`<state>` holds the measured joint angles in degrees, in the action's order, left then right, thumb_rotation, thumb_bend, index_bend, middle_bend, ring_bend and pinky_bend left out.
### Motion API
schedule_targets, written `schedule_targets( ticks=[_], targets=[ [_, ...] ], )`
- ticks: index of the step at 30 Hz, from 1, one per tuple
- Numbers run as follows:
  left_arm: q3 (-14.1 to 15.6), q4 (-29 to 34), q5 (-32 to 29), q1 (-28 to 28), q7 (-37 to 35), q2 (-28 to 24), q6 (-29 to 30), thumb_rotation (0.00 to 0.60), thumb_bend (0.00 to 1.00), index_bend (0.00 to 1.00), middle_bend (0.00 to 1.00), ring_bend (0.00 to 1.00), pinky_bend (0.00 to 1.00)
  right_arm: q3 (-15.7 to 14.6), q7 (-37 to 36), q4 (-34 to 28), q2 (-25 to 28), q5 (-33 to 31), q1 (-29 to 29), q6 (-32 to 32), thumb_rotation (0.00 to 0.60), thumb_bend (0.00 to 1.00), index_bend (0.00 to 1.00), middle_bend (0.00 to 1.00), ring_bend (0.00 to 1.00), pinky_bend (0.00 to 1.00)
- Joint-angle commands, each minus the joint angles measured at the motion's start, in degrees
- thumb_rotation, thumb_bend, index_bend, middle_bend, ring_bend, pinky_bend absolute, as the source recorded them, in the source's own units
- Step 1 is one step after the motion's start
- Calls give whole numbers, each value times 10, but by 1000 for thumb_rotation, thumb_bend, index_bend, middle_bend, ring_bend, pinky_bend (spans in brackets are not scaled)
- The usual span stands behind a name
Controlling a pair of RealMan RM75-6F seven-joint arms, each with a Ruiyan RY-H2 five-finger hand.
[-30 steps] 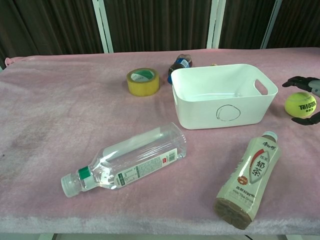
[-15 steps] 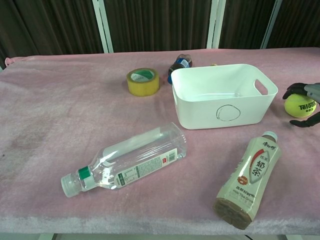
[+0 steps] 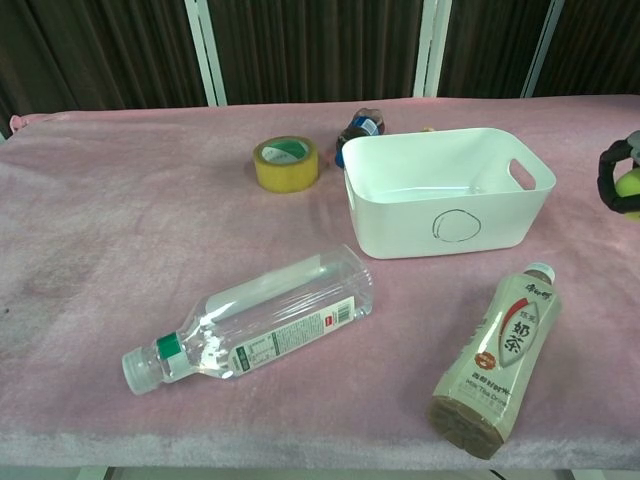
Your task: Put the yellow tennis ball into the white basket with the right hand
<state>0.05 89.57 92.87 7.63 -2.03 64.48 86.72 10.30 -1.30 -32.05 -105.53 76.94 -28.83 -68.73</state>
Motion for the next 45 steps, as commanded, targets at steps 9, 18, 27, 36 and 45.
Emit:
schedule_targets(
  ticks=[9, 18, 27, 36, 45],
  targets=[
    [0, 1, 0, 0, 3, 0, -3, 600, 314, 235, 202, 67, 262, 18, 5, -149, 33, 73, 6, -191, 600, 795, 860, 513, 622, 764],
    [1, 0, 2, 0, 2, 0, -1, 600, 312, 234, 202, 67, 262, 45, -14, -81, -20, 82, -95, -116, 600, 738, 738, 499, 549, 688],
    [0, -2, 3, -2, -7, -1, 4, 600, 313, 234, 202, 67, 262, 20, -31, -166, 14, 63, -105, -6, 600, 225, 6, 0, 0, 129],
    [1, -1, 4, -3, -6, -2, 4, 600, 312, 235, 202, 67, 262, -39, 15, -315, 92, 86, -18, -85, 600, 217, 0, 0, 0, 113],
    [2, 2, 5, -4, -1, -3, 4, 600, 312, 234, 202, 67, 262, -150, 173, -542, 263, 45, 153, -168, 600, 217, 0, 0, 0, 177]
  ],
)
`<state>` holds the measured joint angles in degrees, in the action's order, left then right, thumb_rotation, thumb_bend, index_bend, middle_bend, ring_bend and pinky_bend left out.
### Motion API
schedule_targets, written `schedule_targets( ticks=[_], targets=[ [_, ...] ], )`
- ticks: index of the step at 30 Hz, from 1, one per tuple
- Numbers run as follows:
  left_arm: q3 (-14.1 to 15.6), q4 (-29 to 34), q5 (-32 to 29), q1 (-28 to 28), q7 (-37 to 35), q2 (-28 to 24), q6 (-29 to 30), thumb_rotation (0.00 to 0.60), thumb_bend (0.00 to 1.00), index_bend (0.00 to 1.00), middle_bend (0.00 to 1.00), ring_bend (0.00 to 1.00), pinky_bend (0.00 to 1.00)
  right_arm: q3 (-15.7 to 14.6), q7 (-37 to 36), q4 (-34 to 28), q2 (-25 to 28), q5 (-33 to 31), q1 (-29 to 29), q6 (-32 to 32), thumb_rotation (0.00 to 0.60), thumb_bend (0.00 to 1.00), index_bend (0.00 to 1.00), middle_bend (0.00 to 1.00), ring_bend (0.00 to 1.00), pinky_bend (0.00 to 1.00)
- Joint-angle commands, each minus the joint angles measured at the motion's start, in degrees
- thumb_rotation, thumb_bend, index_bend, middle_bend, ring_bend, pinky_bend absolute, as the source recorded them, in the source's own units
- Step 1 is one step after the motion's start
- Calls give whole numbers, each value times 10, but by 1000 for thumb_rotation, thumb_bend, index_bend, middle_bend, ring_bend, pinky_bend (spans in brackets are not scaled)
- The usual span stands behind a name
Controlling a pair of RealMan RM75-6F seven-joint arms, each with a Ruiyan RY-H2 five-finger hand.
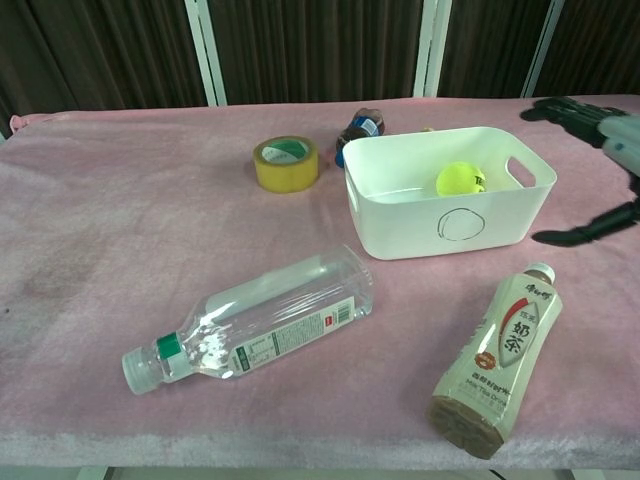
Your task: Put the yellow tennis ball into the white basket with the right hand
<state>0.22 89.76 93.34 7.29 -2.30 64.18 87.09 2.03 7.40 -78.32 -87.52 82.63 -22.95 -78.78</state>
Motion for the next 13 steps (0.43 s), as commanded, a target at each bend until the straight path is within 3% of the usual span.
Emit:
schedule_targets(
  ticks=[1, 6, 13],
  targets=[
    [0, 0, 0, 0, 3, 1, -1, 600, 312, 234, 202, 67, 262, -77, 92, -78, 91, -4, 111, -87, 600, 217, 0, 0, 0, 183],
    [1, 3, 0, 2, 11, 2, -6, 600, 312, 234, 202, 68, 262, -79, 50, -52, 105, 17, 149, -131, 600, 217, 0, 0, 0, 173],
    [-1, 2, -3, 2, 14, 4, -7, 600, 313, 234, 202, 67, 262, -63, 24, -32, 104, 14, 161, -120, 600, 217, 0, 0, 0, 164]
  ],
)
